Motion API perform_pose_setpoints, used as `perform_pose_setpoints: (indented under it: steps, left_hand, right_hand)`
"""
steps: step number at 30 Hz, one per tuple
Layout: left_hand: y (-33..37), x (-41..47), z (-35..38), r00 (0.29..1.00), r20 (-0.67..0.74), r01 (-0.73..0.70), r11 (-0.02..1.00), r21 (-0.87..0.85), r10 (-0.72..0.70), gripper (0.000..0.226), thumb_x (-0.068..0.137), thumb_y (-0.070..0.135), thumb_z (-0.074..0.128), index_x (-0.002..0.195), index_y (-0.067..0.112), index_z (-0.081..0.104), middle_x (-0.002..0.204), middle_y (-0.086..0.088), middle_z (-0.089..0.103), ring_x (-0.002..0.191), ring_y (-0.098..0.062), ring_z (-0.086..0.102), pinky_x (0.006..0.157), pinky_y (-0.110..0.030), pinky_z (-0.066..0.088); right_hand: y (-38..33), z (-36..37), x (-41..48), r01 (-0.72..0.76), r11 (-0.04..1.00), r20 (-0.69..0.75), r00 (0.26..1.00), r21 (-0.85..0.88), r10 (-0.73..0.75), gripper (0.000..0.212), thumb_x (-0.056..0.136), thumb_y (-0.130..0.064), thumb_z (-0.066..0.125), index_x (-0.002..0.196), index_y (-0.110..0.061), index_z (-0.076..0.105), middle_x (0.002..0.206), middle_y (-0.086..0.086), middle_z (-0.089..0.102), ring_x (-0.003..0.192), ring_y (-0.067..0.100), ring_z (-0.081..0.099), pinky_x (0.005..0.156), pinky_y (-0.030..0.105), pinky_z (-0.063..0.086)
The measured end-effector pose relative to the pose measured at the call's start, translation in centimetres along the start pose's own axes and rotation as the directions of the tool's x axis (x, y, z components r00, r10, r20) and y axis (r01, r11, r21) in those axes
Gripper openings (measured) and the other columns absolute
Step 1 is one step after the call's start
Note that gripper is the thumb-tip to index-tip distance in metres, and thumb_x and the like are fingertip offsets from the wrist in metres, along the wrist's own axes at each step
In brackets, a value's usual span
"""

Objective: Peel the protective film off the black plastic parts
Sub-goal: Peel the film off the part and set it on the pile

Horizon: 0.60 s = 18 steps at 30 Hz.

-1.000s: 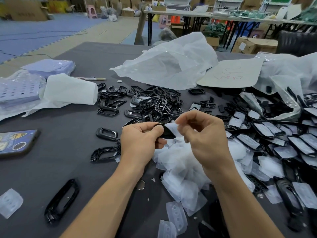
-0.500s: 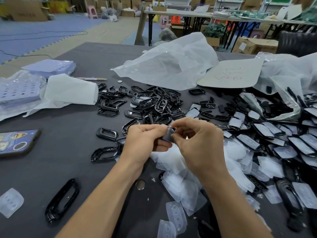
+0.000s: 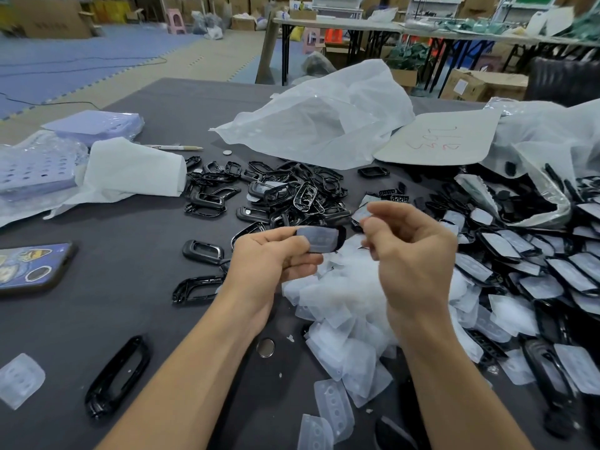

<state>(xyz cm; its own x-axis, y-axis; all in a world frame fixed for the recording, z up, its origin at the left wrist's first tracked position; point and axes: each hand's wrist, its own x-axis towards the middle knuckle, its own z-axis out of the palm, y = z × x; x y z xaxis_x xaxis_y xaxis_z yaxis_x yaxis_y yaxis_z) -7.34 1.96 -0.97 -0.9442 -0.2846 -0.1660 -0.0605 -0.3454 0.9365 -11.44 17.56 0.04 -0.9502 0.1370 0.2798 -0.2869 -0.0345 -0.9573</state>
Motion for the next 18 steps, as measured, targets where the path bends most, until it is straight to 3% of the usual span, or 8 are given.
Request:
perform_pose_setpoints:
  steps: [4, 9, 13, 18]
  left_hand:
    - [0.1, 0.2, -0.2, 0.999, -0.035, 0.001, 0.996, -0.092, -0.004, 0.022, 0.093, -0.005, 0.064, 0.084, 0.007, 0.081, 0.088, -0.015, 0.08, 0.066, -0.016, 0.076, 0.055, -0.021, 0.058]
    - [0.1, 0.0, -0.1, 0.998, -0.047, -0.051, 0.997, -0.052, 0.048, 0.036, 0.094, -0.003, 0.066, 0.073, 0.019, 0.085, 0.087, -0.012, 0.08, 0.068, -0.016, 0.077, 0.057, -0.021, 0.06]
    - [0.2, -0.2, 0.0, 0.995, -0.037, -0.089, 0.996, -0.017, 0.088, 0.037, 0.094, -0.001, 0.068, 0.074, 0.024, 0.085, 0.084, -0.008, 0.08, 0.07, -0.015, 0.077, 0.058, -0.021, 0.059]
    - [0.0, -0.3, -0.1, 0.992, -0.034, -0.117, 0.993, 0.017, 0.118, 0.028, 0.091, -0.004, 0.07, 0.077, 0.016, 0.084, 0.082, -0.011, 0.08, 0.068, -0.016, 0.076, 0.057, -0.02, 0.057]
  right_hand:
    - [0.0, -0.2, 0.1, 0.001, 0.998, 0.022, 1.0, -0.07, 0.0, 0.02, 0.082, -0.006, 0.074, 0.078, -0.024, 0.079, 0.069, 0.0, 0.073, 0.058, 0.014, 0.061, 0.061, 0.028, 0.051]
    - [-0.1, 0.5, -0.9, 0.107, 0.971, 0.108, 0.991, -0.216, -0.085, 0.016, 0.082, -0.013, 0.079, 0.079, -0.028, 0.078, 0.071, -0.012, 0.074, 0.064, 0.006, 0.069, 0.062, 0.018, 0.054]
    - [0.0, 0.8, -1.4, 0.133, 0.931, 0.135, 0.987, -0.339, -0.092, 0.015, 0.081, -0.018, 0.084, 0.091, -0.028, 0.079, 0.076, -0.016, 0.074, 0.068, 0.01, 0.069, 0.071, 0.032, 0.06]
    - [0.0, 1.3, -1.7, 0.131, 0.918, 0.136, 0.987, -0.375, -0.085, 0.018, 0.08, -0.021, 0.086, 0.093, -0.028, 0.077, 0.073, -0.014, 0.071, 0.066, 0.011, 0.065, 0.07, 0.035, 0.057]
